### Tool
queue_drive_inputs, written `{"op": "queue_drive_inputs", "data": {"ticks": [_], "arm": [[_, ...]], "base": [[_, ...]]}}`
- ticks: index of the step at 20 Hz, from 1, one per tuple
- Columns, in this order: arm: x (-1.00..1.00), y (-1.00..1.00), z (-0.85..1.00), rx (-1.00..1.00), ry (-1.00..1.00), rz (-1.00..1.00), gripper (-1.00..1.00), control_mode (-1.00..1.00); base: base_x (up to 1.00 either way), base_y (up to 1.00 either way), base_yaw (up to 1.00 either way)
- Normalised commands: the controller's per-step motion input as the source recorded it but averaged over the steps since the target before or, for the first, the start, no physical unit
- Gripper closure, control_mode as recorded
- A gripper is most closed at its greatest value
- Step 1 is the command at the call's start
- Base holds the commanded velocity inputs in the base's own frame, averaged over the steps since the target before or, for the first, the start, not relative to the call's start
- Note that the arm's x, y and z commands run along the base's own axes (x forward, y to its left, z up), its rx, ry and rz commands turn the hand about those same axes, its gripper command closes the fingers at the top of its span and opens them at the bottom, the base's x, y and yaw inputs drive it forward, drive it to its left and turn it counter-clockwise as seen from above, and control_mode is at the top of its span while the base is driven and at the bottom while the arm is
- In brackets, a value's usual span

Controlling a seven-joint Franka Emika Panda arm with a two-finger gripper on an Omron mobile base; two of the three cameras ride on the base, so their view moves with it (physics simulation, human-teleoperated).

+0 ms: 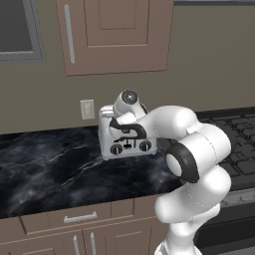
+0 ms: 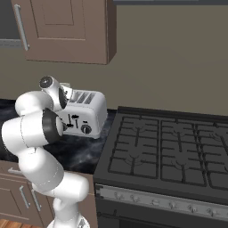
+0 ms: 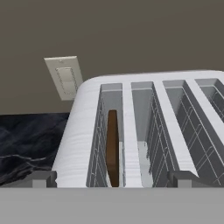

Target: Start the toaster. Once the lever pops up, take the bread to the plate on the dining counter.

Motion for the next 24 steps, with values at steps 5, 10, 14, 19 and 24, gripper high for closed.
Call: {"op": "queue_drive_inputs", "data": {"ticks": [5, 10, 14, 19, 24], "arm": [[0.00, 0.00, 0.00, 0.00, 0.00, 0.00, -1.00, -1.00], [0.00, 0.00, 0.00, 0.00, 0.00, 0.00, -1.00, -1.00], [0.00, 0.00, 0.00, 0.00, 0.00, 0.00, -1.00, -1.00], [0.00, 0.00, 0.00, 0.00, 0.00, 0.00, -1.00, -1.00], [0.00, 0.00, 0.00, 0.00, 0.00, 0.00, -1.00, -1.00]], "base": [[0.00, 0.00, 0.00], [0.00, 0.00, 0.00], [0.00, 0.00, 0.00], [0.00, 0.00, 0.00], [0.00, 0.00, 0.00]]}}
